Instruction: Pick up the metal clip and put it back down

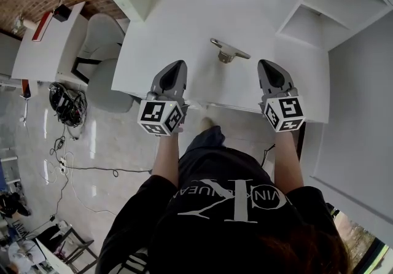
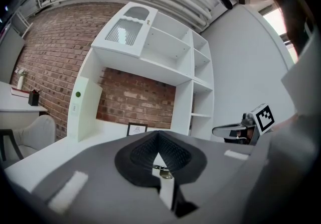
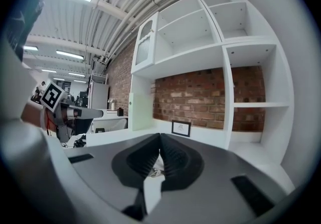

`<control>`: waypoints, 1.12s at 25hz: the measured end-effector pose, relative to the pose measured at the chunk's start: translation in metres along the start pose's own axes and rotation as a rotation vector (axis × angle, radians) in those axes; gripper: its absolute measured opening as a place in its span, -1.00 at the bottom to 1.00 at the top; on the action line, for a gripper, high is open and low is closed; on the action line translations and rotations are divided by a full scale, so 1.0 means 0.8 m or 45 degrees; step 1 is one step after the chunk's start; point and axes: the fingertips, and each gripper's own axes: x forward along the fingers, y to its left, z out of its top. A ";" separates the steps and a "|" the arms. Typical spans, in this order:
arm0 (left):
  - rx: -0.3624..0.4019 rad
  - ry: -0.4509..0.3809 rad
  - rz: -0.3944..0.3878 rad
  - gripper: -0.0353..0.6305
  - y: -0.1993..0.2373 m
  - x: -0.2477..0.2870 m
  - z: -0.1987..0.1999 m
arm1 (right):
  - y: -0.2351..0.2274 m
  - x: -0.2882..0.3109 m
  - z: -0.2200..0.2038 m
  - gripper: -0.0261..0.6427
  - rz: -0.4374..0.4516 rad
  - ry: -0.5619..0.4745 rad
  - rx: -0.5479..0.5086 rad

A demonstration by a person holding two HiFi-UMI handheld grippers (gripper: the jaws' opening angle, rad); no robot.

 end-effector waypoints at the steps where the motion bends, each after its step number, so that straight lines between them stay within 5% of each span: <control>1: 0.001 -0.004 0.000 -0.88 -0.002 -0.001 0.002 | -0.001 -0.002 0.002 -0.88 -0.004 -0.007 0.007; 28: 0.037 -0.041 0.003 -0.88 -0.020 -0.008 0.019 | -0.017 -0.031 0.018 -0.88 -0.036 -0.090 0.055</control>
